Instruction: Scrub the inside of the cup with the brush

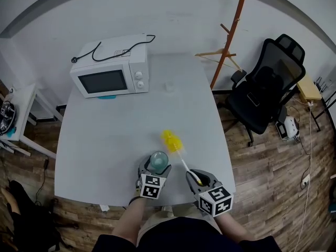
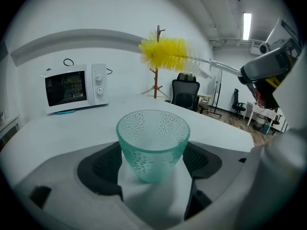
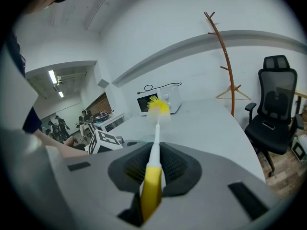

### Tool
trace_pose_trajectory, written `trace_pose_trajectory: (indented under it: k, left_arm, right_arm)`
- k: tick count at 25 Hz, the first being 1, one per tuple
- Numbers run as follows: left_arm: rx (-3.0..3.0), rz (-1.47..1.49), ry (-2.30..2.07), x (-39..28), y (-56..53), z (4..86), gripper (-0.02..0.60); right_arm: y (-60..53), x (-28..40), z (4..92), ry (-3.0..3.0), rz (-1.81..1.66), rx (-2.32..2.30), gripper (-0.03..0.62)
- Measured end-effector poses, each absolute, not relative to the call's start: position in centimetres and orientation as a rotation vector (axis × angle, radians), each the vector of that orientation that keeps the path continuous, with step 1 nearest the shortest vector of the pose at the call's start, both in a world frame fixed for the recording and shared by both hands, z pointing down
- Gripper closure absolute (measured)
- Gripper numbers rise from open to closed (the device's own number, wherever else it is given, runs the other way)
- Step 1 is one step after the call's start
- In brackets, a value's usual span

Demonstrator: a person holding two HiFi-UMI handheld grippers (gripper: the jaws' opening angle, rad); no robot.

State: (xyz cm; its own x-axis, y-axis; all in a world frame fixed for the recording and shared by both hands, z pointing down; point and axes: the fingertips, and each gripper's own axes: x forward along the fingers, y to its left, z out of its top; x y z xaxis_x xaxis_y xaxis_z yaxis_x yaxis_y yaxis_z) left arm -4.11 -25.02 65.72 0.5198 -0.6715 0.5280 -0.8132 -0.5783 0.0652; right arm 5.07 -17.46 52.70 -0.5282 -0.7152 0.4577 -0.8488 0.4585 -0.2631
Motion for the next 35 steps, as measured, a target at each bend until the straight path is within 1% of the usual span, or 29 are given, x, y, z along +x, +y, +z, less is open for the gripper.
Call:
trace_pose_trajectory:
  k: [8,21,35]
  left_arm:
    - [2.451,0.689,-1.268,-3.8,-25.9,65.8,0.204]
    - [2.454,0.679,-1.354,-5.7,-25.7,63.7,0.204]
    - [2.511,0.986,-1.561,-11.2,-24.2,61.2,0.204]
  right_arm:
    - [-18.5,5.9,53.4,-2.416,0.691,1.326,0.543]
    - [-17.7,5.1,53.5,-2.441,0.665,1.247,0.543]
    - [-14.2,2.0,52.0,-2.444,0.455,0.777,0.543]
